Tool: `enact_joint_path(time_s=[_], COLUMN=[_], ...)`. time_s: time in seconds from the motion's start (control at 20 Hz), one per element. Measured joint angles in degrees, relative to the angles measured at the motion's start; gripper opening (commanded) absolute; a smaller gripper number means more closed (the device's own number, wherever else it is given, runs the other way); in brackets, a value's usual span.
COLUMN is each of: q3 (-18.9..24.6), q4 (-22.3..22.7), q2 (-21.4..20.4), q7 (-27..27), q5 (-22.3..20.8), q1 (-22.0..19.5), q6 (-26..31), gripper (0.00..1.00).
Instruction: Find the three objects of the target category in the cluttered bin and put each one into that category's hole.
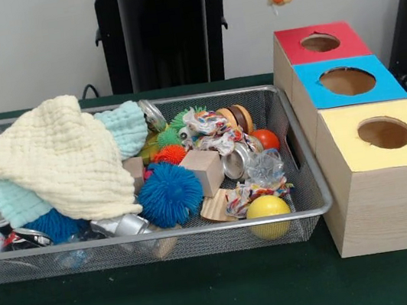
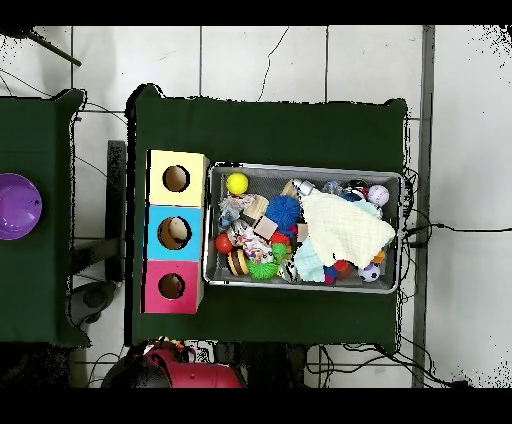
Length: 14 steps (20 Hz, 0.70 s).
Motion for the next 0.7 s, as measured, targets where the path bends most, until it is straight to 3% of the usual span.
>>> enact_joint_path(time_s=[0.3, 0.7], q3=[-2.9, -3.5], q4=[-1.1, -3.0], q2=[1.2, 3.6], q7=[3.7, 5.6], q5=[2.3, 2.7], q1=[8.3, 9.7], q6=[1.7, 0.9], gripper=[0.0, 0.0])
